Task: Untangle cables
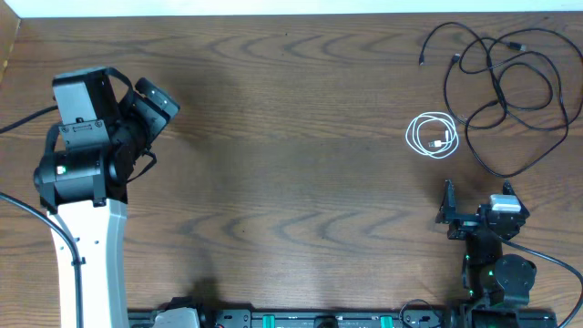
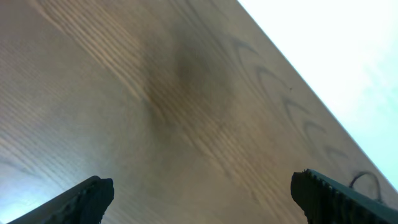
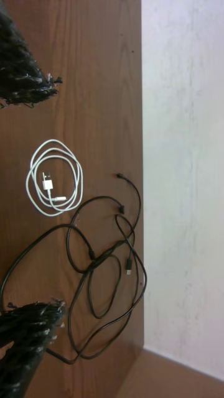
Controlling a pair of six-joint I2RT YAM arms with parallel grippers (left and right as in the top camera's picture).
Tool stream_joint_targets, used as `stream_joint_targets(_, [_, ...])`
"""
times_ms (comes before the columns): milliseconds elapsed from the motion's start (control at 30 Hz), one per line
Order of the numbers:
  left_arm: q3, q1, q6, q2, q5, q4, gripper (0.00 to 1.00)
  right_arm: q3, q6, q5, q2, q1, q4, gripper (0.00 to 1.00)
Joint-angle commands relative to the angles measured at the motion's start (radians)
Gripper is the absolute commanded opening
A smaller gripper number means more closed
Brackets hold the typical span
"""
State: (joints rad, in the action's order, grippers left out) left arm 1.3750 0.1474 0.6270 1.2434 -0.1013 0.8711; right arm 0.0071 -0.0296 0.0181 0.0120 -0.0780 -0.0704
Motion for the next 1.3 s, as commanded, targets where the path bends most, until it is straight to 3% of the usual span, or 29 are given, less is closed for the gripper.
stream_joint_targets(0, [-0.043,-0.015,-0.032,-0.003,0.032,0.009,0.98,-0.002,0.014,-0.012,-0.007,0.008,-0.004,0.99])
stream_joint_targets(67, [-0.090,-0.032,-0.032,-0.003,0.066,-0.008,0.98,-0.002,0.014,-0.012,-0.007,0.008,-0.004,0.99])
stream_joint_targets(200, [-0.273,-0.076,-0.032,-0.003,0.113,-0.209,0.98,-0.002,0.014,-0.012,-0.007,0.008,-0.004,0.99])
stream_joint_targets(533, [-0.777,-0.100,-0.031,-0.004,0.113,-0.943,0.98,-0.002,0.014,-0.012,-0.007,0.008,-0.004,0.99])
stream_joint_targets(733, [-0.990,-0.098,-0.032,-0.006,0.124,-1.236,0.98,-0.002,0.014,-0.012,-0.007,0.008,-0.004,0.99])
stream_joint_targets(867, [-1.109,-0.098,-0.032,-0.030,0.142,-1.371,0.98,-0.002,0.014,-0.011,-0.007,0.008,-0.004,0.99])
stream_joint_targets(1267, [-1.291,-0.098,-0.032,-0.105,0.148,-1.446,0.98,-0.002,0.014,-0.012,-0.007,0.008,-0.004,0.99])
